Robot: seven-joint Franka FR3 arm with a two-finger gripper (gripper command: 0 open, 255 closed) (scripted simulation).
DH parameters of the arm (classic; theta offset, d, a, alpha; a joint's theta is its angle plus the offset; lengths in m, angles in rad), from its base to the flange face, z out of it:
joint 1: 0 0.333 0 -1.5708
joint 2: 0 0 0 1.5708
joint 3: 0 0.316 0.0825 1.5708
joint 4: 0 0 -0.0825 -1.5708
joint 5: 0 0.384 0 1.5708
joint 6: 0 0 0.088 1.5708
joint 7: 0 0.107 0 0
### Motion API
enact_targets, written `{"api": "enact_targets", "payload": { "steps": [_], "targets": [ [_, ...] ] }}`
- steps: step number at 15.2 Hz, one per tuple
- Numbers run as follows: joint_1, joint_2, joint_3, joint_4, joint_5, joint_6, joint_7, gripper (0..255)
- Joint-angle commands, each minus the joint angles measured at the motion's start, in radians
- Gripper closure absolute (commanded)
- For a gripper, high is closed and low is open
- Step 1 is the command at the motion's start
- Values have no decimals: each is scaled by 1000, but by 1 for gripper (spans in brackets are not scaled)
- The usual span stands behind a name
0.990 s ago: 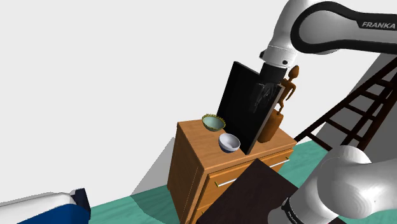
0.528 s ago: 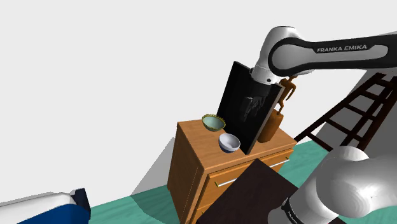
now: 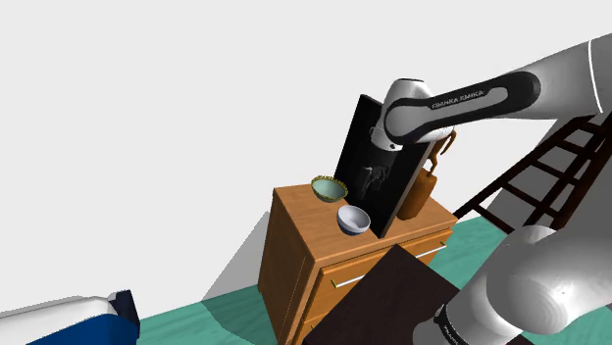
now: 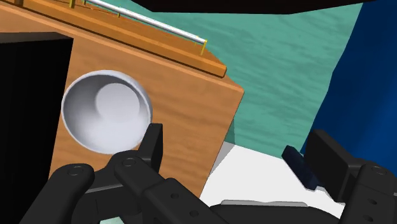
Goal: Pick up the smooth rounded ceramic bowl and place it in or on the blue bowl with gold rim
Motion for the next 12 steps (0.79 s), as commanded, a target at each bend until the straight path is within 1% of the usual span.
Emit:
{"api": "enact_targets", "payload": {
  "steps": [1, 6, 9, 12],
  "targets": [
    [0, 74, -17, 3, 6, 73, -22, 0],
    [-2, 281, -61, 49, 50, 230, -104, 0],
    [-6, 411, -76, 95, 102, 309, -167, 0],
    [-24, 542, -73, 153, 167, 375, -236, 0]
  ]
}}
